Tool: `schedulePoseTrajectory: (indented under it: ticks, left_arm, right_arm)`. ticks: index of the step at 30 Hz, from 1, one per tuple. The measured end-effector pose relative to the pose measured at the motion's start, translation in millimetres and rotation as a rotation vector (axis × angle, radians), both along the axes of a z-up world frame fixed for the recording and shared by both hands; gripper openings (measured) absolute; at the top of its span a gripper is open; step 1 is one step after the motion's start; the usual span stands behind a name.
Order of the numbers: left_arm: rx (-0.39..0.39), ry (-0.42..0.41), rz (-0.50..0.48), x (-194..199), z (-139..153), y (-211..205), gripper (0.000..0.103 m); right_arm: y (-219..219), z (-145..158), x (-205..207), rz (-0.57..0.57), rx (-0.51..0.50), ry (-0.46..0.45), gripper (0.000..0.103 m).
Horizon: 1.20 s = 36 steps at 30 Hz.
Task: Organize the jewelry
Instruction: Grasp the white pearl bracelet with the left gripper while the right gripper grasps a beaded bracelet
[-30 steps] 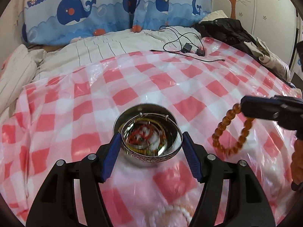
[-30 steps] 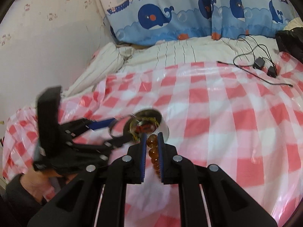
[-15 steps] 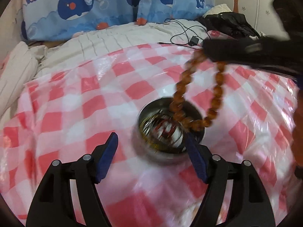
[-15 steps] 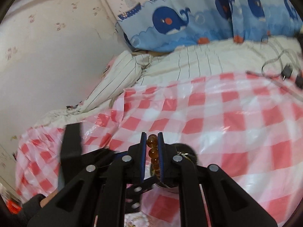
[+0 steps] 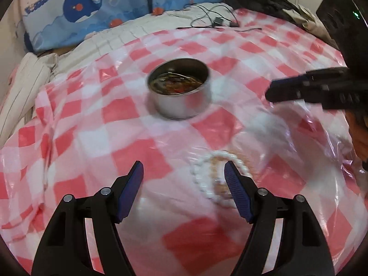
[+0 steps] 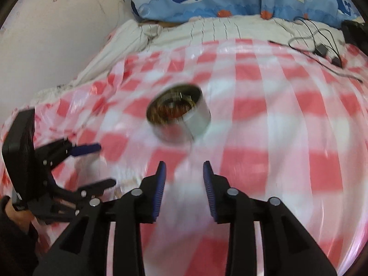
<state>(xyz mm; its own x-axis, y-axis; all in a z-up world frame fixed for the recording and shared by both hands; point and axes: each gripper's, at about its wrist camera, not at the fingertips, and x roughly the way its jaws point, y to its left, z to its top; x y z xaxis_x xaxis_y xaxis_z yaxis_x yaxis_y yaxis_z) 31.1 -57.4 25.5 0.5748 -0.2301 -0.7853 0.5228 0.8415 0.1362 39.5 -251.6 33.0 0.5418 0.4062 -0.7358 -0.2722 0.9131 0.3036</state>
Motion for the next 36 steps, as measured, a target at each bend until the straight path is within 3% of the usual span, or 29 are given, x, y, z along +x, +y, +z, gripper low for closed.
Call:
schedulePoseTrajectory:
  ticks: [5,8,10,12,16,18,22,25,27,29,33,36]
  left_arm:
    - [-0.051,0.031,0.052,0.8,-12.0,-6.3,0.051]
    - [-0.133,0.038,0.121,3.9,-11.3,6.9,0.050]
    - [-0.142,0.033,0.154,7.0,-10.6,13.1,0.050]
    - [-0.113,0.034,0.158,9.1,-13.5,13.0,0.050]
    - [0.052,-0.016,0.150,7.5,-23.3,-1.6,0.050]
    - [0.120,-0.048,0.150,5.7,-25.9,-7.9,0.046]
    - [0.248,-0.099,0.136,3.7,-28.3,-17.4,0.024]
    - [0.195,-0.063,0.140,6.3,-23.2,-11.5,0.011]
    - [0.109,-0.027,0.161,10.4,-16.6,-0.1,0.009]
    - [0.103,-0.034,0.183,12.6,-11.6,7.6,0.008]
    - [0.133,-0.038,0.200,14.7,-13.9,13.9,0.008]
    - [0.156,-0.030,0.180,13.9,-16.6,11.6,0.007]
  right_arm:
    - [-1.0,-12.1,-6.2,-0.003,0.005,0.032,0.040]
    - [-0.9,-13.2,-5.8,-0.001,0.005,0.029,0.044]
    - [0.2,-15.3,-5.5,-0.001,0.003,0.034,0.045]
    - [0.6,-16.7,-5.6,0.002,0.004,0.039,0.045]
    - [12.8,-18.0,-8.6,0.030,-0.045,0.022,0.047]
    - [19.9,-17.8,-11.2,0.051,-0.076,0.005,0.054]
    - [37.6,-17.6,-16.4,0.089,-0.158,-0.043,0.055]
    - [54.0,-18.9,-16.4,0.115,-0.217,-0.078,0.057]
    - [62.4,-19.2,-14.0,0.129,-0.215,-0.087,0.058]
    - [73.9,-22.6,-11.4,0.150,-0.228,-0.091,0.060]
    - [93.8,-38.7,-9.4,0.213,-0.433,-0.068,0.066]
    - [70.5,-30.2,-7.7,0.119,-0.616,-0.106,0.068]
